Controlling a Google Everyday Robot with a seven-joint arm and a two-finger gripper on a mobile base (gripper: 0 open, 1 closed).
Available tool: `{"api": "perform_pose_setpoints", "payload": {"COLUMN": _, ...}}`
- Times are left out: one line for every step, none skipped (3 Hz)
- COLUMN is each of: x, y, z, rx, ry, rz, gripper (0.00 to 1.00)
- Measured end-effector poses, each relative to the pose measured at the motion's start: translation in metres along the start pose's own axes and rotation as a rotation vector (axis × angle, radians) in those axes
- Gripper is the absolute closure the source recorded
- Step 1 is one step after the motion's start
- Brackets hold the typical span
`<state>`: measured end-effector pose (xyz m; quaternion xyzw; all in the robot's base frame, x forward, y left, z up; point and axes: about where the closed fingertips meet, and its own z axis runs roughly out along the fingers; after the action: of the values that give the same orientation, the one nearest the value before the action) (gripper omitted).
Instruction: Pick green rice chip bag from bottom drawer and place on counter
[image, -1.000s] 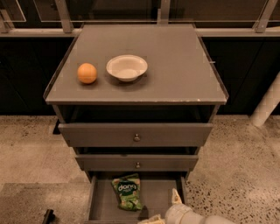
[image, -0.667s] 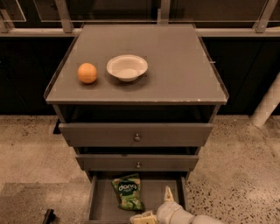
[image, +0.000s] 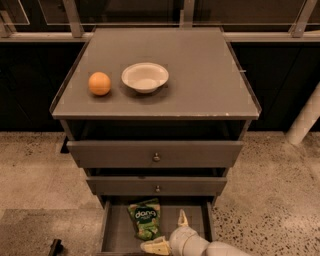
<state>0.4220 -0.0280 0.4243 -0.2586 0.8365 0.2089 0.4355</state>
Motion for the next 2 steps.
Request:
{"api": "perform_pose_setpoints", "payload": {"x": 0.012, "y": -0.007, "z": 0.029, "rx": -0.009, "ry": 0.012, "rz": 0.042, "gripper": 0.0}}
{"api": "perform_pose_setpoints", "payload": {"x": 0.013, "y": -0.017, "z": 0.072, "rx": -0.024, "ry": -0.012, "rz": 0.08, "gripper": 0.0}}
